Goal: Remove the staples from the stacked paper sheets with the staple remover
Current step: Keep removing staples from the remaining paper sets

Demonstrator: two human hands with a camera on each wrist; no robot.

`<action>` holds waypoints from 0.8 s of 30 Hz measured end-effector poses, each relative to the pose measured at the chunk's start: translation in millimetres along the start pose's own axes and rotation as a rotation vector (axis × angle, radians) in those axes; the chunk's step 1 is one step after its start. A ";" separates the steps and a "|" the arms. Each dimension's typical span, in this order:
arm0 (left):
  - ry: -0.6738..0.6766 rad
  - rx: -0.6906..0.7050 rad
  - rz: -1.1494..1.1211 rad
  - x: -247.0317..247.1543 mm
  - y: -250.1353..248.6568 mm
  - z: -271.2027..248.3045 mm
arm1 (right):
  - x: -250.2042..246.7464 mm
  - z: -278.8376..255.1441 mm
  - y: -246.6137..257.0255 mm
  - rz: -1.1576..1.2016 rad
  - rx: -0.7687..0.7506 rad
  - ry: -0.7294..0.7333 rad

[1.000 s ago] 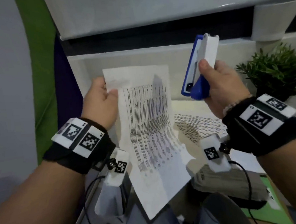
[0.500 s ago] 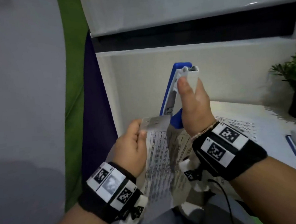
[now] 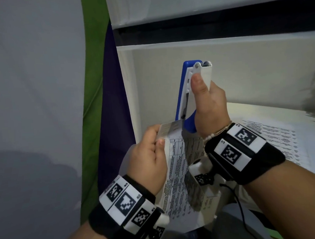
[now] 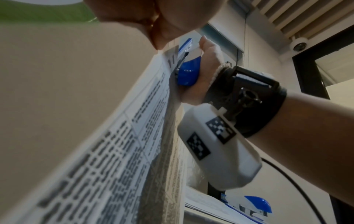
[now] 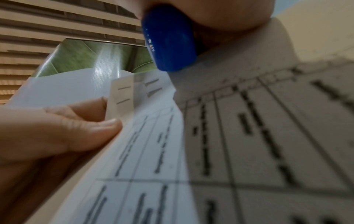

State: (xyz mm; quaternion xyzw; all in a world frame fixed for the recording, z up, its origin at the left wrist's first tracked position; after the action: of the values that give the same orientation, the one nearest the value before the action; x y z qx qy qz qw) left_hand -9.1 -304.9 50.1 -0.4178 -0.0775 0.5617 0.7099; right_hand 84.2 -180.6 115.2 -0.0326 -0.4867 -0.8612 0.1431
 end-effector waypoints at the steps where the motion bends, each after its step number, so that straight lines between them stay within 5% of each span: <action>1: -0.009 -0.009 -0.014 0.0 -0.6 0.5 | 1.1 0.3 -0.6 0.007 0.007 0.008; 17: 0.043 -0.069 -0.080 23.4 -11.3 -1.4 | -13.4 3.9 -11.2 0.014 0.073 -0.012; 24: -0.091 -0.411 -0.318 32.4 14.1 15.4 | -77.8 25.3 -11.4 0.263 0.284 -0.432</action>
State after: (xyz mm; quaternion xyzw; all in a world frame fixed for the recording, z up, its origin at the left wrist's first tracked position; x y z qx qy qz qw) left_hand -16.8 -268.9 38.7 -0.5101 -0.2865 0.4335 0.6854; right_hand 153.4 -136.9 103.9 -0.2576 -0.6133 -0.7315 0.1498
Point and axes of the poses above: each hand's wrist, its own z-axis towards the middle knuckle, its own x-axis out of the palm, y = z × x, the point moved 7 cm from there along z, towards the middle knuckle, and after that the axes turned 14 degrees about -y, right-handed, at the moved point
